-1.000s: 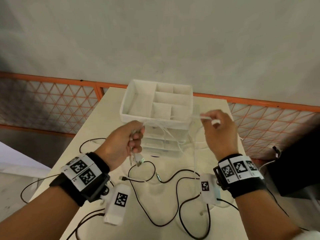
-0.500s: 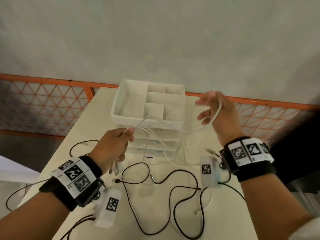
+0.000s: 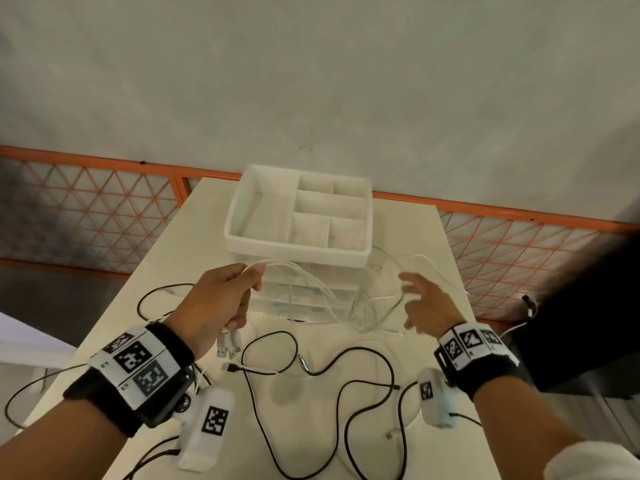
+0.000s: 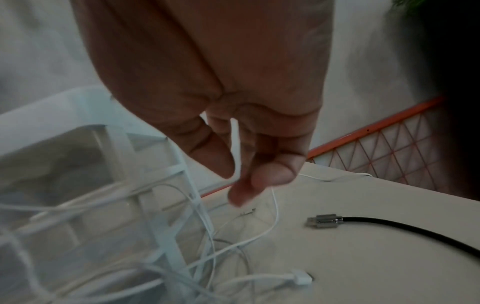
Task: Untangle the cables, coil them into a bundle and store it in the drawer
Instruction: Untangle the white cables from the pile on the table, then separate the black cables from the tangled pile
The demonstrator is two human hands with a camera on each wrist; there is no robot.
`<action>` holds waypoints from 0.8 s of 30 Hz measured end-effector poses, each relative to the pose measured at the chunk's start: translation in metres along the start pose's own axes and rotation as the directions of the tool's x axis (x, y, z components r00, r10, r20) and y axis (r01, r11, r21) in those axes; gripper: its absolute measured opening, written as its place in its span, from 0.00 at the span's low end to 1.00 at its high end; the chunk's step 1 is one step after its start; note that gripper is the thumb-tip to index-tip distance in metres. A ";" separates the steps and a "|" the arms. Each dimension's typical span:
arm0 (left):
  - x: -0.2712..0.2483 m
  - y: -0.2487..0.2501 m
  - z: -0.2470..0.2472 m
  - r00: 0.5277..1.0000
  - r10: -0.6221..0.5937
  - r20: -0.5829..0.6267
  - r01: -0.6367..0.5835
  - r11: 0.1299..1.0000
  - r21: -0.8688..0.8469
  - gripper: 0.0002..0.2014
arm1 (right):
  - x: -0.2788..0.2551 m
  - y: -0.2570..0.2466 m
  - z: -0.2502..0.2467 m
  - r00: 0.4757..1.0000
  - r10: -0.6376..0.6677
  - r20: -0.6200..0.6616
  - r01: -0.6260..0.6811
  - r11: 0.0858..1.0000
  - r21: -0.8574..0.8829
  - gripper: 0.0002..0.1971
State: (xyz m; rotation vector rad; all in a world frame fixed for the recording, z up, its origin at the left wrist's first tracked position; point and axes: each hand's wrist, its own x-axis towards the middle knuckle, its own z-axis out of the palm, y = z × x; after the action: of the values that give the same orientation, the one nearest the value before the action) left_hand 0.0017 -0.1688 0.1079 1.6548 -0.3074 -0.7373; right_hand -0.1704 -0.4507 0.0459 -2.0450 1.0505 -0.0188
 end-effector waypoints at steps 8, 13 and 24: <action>-0.009 0.018 0.026 0.976 0.045 0.211 -0.070 0.992 0.110 0.19 | -0.079 -0.089 0.013 0.885 -0.464 0.046 0.441 0.865 0.239 0.30; -0.026 0.033 0.023 0.905 0.079 0.417 -0.152 0.978 0.144 0.20 | -0.078 -0.076 0.060 0.898 -0.279 0.341 0.242 0.959 0.149 0.07; -0.021 -0.067 -0.029 0.998 -0.055 0.008 0.036 0.751 0.659 0.15 | -0.059 -0.007 0.088 0.951 -0.304 0.061 0.307 0.950 -0.051 0.38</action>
State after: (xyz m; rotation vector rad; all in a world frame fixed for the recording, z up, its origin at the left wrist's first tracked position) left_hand -0.0093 -0.1191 0.0523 2.3346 -0.6012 -0.7306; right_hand -0.1736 -0.3503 0.0113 -2.2332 0.7004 -0.0932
